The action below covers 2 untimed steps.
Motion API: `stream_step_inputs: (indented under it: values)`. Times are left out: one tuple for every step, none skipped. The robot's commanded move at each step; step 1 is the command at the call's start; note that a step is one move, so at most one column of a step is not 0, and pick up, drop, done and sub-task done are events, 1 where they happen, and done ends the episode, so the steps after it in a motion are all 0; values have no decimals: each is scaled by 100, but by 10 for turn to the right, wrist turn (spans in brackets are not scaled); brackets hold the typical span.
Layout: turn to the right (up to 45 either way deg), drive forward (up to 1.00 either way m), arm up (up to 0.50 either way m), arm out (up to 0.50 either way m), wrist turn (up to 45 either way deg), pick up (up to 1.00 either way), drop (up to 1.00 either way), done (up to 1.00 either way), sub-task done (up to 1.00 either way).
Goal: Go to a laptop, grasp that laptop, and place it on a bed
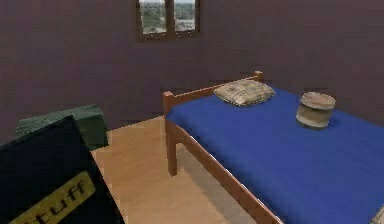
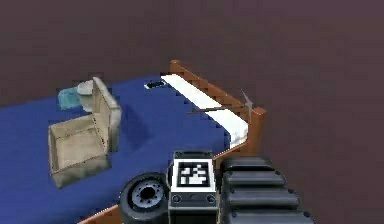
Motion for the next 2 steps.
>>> stream_step_inputs:
  values:
    - [60, 0, 0, 0, 0, 0, 0, 0, 0]
    - [0, 30, 0, 0, 0, 0, 0, 0, 0]
